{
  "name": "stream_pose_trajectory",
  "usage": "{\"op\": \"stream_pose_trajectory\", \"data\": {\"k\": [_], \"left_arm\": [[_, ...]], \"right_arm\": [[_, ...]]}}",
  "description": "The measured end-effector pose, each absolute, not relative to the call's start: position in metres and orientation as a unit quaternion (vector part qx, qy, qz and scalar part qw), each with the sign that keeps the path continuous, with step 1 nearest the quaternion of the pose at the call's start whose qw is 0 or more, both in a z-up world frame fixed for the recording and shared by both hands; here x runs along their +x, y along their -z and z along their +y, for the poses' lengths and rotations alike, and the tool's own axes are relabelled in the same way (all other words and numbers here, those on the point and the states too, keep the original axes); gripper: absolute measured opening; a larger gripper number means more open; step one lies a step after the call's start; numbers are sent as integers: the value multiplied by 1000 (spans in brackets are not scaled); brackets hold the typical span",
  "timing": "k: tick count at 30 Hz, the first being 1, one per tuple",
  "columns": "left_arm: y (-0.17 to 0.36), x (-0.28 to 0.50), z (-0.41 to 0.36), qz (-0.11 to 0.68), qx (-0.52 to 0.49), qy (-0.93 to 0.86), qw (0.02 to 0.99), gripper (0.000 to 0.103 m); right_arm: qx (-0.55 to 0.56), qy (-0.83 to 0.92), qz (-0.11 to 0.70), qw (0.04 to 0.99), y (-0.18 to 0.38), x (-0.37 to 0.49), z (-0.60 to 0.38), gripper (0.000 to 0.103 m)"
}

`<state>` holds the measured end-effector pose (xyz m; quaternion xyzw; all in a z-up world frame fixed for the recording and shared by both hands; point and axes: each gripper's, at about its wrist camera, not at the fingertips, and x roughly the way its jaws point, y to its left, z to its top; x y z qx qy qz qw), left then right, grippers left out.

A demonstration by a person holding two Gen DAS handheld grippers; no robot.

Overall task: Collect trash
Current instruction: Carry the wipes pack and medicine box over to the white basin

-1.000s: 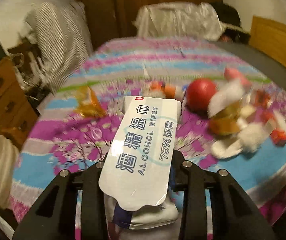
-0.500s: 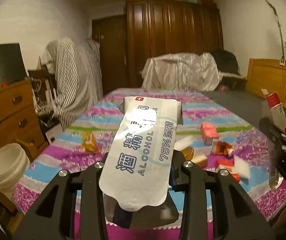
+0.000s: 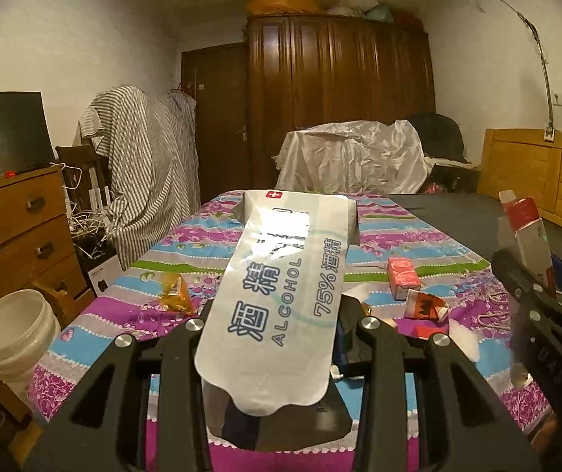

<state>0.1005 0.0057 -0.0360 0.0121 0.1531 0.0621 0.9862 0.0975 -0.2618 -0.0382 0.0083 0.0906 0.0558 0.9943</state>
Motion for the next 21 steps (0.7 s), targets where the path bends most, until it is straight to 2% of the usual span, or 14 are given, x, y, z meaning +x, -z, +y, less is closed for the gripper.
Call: {"op": "stream_pose_trajectory", "data": {"k": [10,21], "left_arm": [[21,95,69,150,-3,-138,979,36],[0,79,187,151,-36,-258,954,36]], "right_arm": [[-3,-126,91,988,15,113,-208,57],[-22,-245,99,964,-20,128,-62,58]]}}
